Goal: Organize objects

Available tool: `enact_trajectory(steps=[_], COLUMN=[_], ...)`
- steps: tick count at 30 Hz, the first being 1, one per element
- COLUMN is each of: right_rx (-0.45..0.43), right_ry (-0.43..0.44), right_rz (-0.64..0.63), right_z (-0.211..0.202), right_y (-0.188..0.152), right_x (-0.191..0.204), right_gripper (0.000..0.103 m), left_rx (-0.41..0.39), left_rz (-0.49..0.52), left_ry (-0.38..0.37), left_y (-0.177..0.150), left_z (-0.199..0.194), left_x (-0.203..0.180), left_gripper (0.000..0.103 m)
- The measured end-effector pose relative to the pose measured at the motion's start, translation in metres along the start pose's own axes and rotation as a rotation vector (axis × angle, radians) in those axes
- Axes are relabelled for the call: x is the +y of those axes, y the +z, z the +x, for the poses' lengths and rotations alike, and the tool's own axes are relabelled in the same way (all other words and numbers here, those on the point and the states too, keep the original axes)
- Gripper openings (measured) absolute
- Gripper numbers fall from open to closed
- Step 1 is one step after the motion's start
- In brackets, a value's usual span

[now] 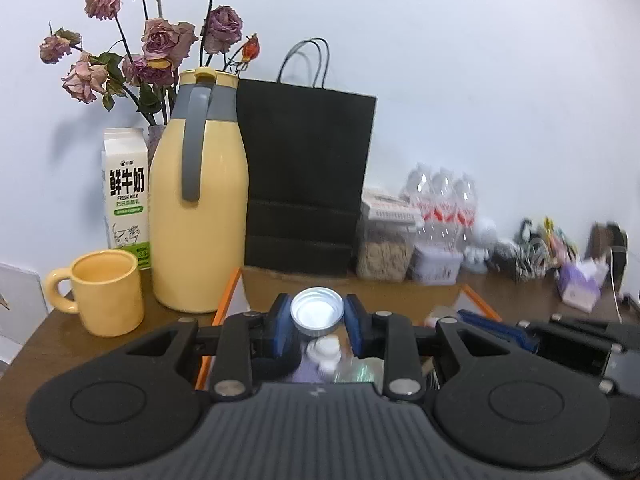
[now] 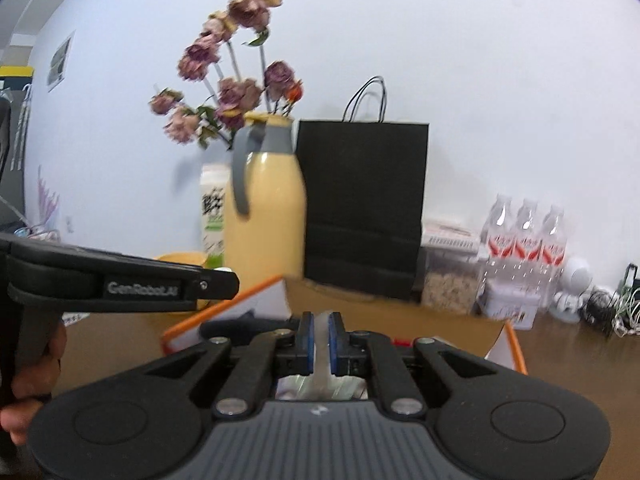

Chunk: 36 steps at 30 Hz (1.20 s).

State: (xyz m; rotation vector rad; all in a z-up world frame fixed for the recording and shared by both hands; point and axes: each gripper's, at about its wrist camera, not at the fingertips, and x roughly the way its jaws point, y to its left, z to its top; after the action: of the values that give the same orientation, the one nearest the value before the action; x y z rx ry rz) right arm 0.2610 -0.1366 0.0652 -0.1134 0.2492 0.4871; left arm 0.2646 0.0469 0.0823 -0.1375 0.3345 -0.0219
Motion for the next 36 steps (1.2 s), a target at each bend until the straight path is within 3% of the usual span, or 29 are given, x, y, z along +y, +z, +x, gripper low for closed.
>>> enact_trajectory(steps=[6, 19, 21, 23, 24, 25, 26, 28, 30, 36], right_rx=[-0.016, 0.065, 0.074, 0.086, 0.091, 0.097, 0.098, 0.096, 0.081, 0.107], right_ry=[-0.017, -0.032, -0.041, -0.047, -0.053, -0.055, -0.059, -0.074, -0.092, -0.119], right_rz=[0.028, 0.083, 0.085, 0.088, 0.092, 0.093, 0.096, 0.107, 0.118, 0.139], right_z=[0.037, 0.074, 0.075, 0.076, 0.076, 0.076, 0.075, 0.073, 0.07, 0.072], right_y=[0.012, -0.012, -0.014, -0.016, -0.016, -0.017, -0.018, -0.018, -0.019, -0.02], right_x=[-0.011, -0.039, -0.041, -0.043, -0.044, -0.045, -0.046, -0.049, -0.052, -0.057], right_gripper=[0.006, 0.006, 0.007, 0.011, 0.013, 0.023, 0.031, 0.081, 0.103, 0.103], left_rx=[-0.005, 0.06, 0.061, 0.055, 0.048, 0.041, 0.028, 0.018, 0.031, 0.041], left_rz=[-0.021, 0.033, 0.041, 0.045, 0.045, 0.043, 0.038, 0.031, 0.028, 0.034], left_ry=[0.003, 0.011, 0.008, 0.008, 0.014, 0.023, 0.034, 0.04, 0.036, 0.052], left_y=[0.011, -0.004, -0.005, -0.006, -0.006, -0.005, -0.005, -0.004, -0.002, -0.004], left_z=[0.032, 0.072, 0.072, 0.072, 0.072, 0.071, 0.07, 0.069, 0.071, 0.073], left_x=[-0.002, 0.0, 0.001, 0.002, 0.002, 0.003, 0.004, 0.005, 0.006, 0.005], left_gripper=[0.03, 0.03, 0.036, 0.065, 0.075, 0.095, 0.103, 0.103, 0.103, 0.103])
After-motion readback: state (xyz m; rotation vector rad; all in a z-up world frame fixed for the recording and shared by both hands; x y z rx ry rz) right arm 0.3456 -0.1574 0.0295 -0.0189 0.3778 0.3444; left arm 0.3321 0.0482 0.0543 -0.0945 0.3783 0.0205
